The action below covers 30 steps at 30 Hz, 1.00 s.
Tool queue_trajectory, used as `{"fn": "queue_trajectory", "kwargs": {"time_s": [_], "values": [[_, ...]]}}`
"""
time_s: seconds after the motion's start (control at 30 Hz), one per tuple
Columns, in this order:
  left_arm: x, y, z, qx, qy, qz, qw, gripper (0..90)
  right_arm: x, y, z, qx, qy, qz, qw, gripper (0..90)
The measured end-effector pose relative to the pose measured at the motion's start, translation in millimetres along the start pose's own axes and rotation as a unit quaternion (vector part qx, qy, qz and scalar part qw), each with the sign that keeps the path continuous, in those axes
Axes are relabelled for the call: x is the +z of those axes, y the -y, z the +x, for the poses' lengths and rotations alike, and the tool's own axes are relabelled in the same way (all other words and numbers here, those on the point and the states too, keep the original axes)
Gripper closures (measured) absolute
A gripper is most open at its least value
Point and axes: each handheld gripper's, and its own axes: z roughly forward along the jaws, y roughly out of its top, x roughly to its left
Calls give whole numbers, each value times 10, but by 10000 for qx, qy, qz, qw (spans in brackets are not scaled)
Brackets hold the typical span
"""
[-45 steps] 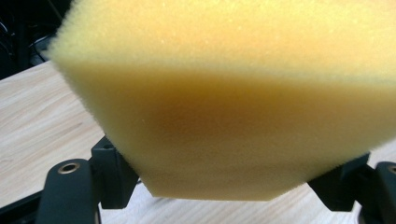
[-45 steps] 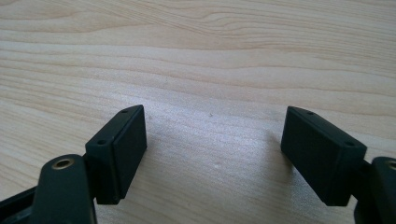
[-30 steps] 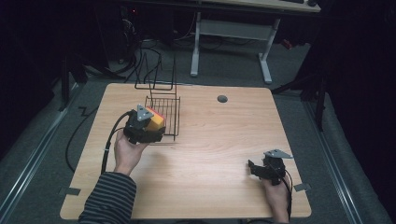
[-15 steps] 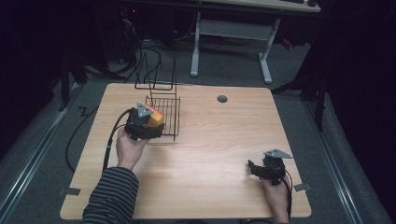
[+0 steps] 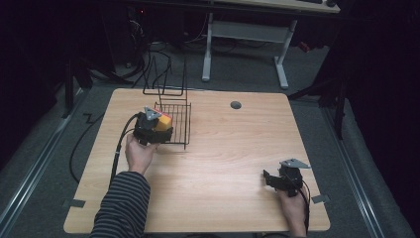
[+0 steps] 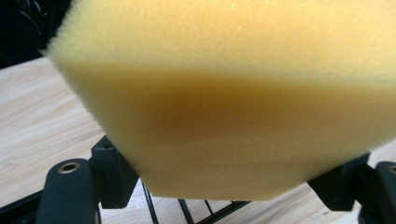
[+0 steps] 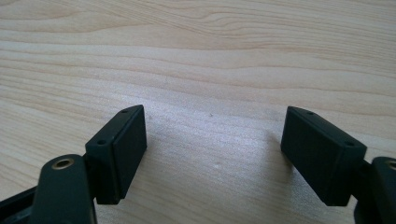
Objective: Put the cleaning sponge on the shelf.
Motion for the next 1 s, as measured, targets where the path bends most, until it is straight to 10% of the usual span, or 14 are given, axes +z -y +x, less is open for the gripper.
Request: {"fn": "queue_trajectory", "kwargs": {"time_s": [1.0], "values": [[388,-33,-8,-368,177,298,9987,238,-1,0,2,15,-2,11,10000,227]]}}
